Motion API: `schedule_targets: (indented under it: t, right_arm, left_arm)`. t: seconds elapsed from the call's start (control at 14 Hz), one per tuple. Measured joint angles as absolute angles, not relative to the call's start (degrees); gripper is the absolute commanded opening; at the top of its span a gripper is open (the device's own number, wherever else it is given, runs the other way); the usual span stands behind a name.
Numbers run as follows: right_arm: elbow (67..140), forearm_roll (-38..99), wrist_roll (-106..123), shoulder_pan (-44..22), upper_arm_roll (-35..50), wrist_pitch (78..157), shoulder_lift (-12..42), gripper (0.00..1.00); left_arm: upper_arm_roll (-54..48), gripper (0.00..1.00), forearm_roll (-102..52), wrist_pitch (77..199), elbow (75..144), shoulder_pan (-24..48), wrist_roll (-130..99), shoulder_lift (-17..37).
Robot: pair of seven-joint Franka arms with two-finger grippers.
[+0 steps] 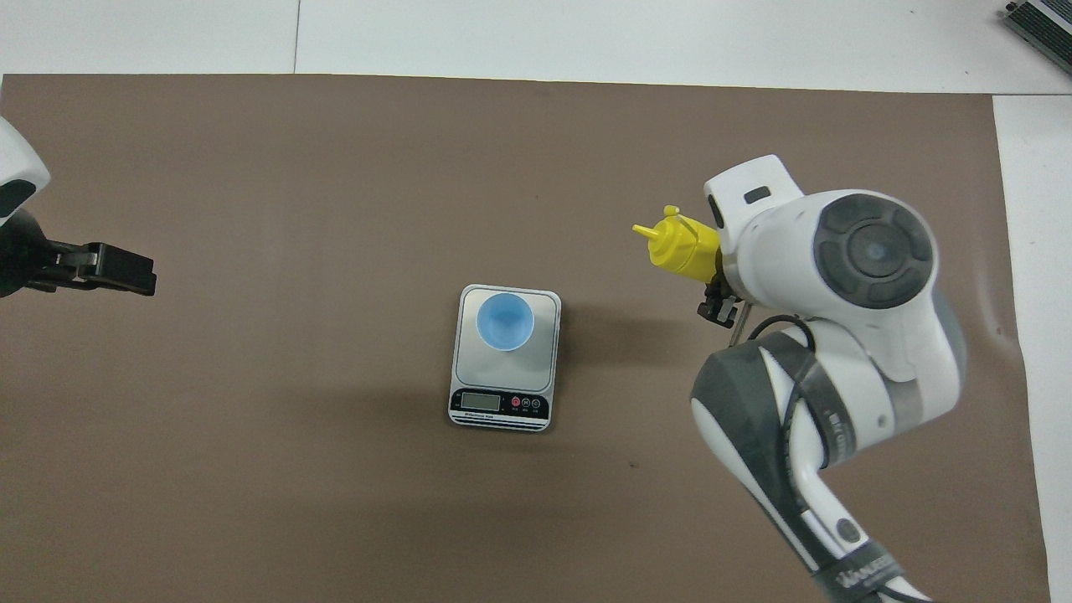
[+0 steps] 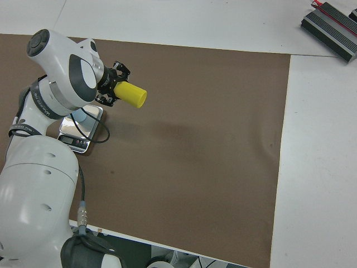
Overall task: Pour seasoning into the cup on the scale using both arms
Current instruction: 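Turn the bottle upright and carry it back with the right gripper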
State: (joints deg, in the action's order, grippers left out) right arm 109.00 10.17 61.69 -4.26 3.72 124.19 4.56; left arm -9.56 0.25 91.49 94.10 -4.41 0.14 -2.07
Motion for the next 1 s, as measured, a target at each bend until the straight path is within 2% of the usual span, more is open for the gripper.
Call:
schedule_targets:
  t: [0.5, 1.0]
  right_arm:
    - [112.40, 42.60, 85.60, 2.72, 3.69, 129.43, 10.06, 0.00]
    - [117.75, 69.73, 109.81, 6.38, 3.68, 129.47, 14.71, 0.00]
  left_arm:
    - [-9.26, 1.00, 0.25, 91.49, 94.10, -4.42, 0.13, -2.07]
    - [-9.10, 1.00, 0.25, 91.49, 94.10, -4.44, 0.12, -2.07]
